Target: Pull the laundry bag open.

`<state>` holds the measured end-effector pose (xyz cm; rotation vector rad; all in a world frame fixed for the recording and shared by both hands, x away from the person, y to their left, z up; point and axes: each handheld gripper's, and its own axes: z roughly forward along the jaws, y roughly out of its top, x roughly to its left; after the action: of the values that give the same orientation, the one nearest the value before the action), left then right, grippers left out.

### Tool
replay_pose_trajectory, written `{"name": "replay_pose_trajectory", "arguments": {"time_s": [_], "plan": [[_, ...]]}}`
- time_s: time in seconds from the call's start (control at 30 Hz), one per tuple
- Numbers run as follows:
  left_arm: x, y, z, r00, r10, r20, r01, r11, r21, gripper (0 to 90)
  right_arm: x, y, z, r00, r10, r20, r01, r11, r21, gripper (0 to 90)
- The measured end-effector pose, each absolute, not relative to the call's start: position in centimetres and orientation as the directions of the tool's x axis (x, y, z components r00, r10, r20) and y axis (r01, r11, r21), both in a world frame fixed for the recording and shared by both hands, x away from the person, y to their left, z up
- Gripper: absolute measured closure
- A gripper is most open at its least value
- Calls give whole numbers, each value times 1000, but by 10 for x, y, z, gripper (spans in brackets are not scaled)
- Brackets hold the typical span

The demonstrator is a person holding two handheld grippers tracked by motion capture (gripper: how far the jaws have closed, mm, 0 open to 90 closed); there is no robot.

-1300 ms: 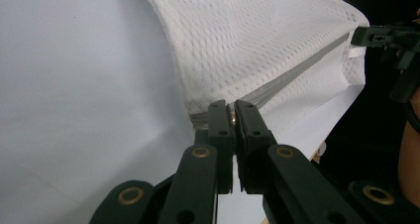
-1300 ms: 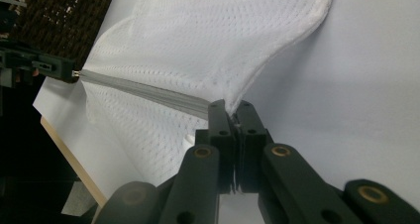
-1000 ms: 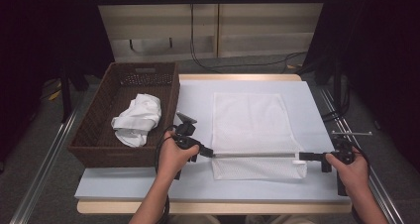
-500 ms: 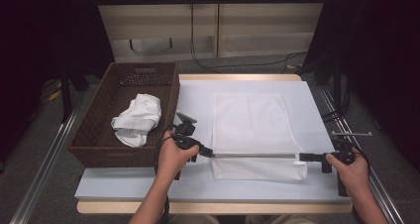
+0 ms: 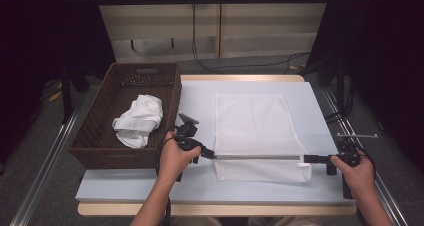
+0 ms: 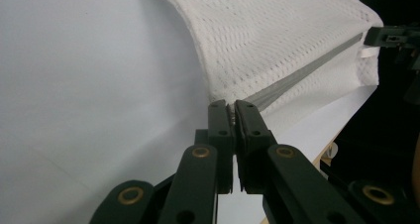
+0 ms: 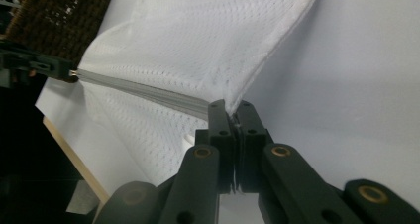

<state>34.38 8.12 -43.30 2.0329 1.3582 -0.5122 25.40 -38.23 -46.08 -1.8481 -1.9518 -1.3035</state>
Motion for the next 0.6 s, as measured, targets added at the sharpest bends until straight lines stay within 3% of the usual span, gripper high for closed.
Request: {"name": "replay_pose_trajectory", "arguments": {"time_s": [0.1,0.33,0.6], "plan": [[344,81,-433,416,692,-590,909,-299,290,867,254,-382,-462,-230,737,636,872,-134,471,880],[343,80,-430,417,675,-609,909,-301,288,861,254,-378,-463,-237,755,612,872,-112,477,857],[344,78,-433,414,683,-602,910,-308,276,847,253,-379,-459,-230,773,591,860,-123,496,730]]}}
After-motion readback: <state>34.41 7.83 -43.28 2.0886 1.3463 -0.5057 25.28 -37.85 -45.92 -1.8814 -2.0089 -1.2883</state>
